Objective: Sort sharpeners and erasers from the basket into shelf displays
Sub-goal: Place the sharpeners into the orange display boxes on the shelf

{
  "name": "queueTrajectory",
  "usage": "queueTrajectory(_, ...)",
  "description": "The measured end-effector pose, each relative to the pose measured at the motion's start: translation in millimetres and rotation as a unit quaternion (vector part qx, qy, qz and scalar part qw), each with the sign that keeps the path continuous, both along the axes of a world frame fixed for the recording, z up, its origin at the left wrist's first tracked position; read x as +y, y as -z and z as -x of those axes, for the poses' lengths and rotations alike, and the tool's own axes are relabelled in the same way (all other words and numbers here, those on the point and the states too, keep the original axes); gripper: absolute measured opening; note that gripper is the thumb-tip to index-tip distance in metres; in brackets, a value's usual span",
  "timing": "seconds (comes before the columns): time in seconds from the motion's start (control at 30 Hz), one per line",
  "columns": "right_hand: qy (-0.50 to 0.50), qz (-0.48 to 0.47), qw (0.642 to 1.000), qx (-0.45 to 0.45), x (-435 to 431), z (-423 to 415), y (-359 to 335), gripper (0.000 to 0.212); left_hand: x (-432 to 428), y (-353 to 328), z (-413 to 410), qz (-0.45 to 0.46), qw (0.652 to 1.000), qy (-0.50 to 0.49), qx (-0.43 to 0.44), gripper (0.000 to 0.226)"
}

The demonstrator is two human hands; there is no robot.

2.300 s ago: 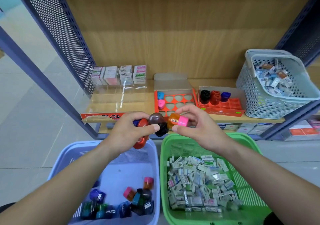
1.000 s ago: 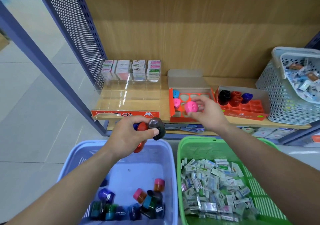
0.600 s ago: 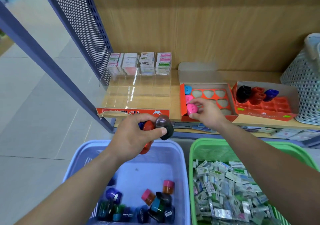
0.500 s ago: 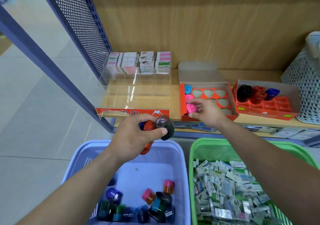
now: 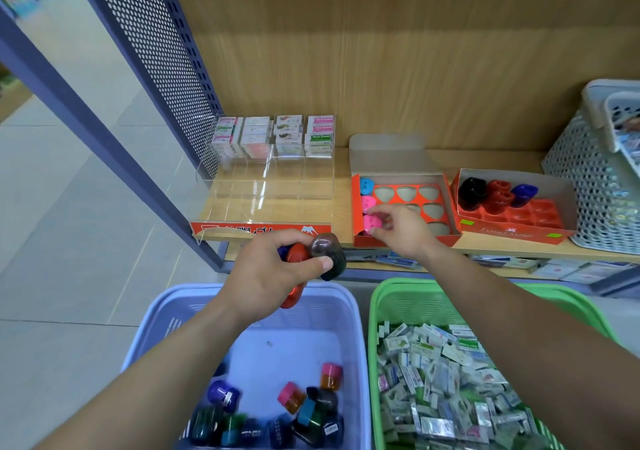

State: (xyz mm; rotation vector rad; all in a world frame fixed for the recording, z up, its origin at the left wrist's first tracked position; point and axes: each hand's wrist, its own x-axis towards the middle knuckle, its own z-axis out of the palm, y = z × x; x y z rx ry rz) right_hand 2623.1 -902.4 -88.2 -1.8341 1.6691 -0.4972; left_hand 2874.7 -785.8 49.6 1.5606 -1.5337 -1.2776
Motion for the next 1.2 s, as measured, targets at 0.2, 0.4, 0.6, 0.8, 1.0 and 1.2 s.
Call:
queueTrajectory(0.2,-0.015,-0.008,0.999,0.048,0,-3,4,0.041,-1,5,-3,0.007,1.000,-0.001,-0.010,0.009)
queueTrajectory(0.4,0.004,-0.001,0.999,0.047,9,-1,-26,0.041,-4,0,-1,0.005,1.000,-0.004,-0.007,0.007)
queueTrajectory(0.6,-0.115,-0.068,0.977,-0.164,72,-22,-115,0.029,-3,-12,13,-0.002,0.999,-0.022,0.041,0.006)
queueTrajectory(0.8,-0.083,-0.107,0.947,-0.292,124,-10,-151,0.020,5,-21,39,0.000,0.995,0.017,0.103,0.005)
queueTrajectory(1.0,-0.037,-0.107,0.935,-0.335,136,25,-161,0.022,15,-26,58,0.011,0.994,0.018,0.106,0.013)
queueTrajectory(1.2,0.023,-0.049,0.941,-0.334,135,39,-159,0.027,14,-24,73,0.008,0.997,0.032,0.067,0.009)
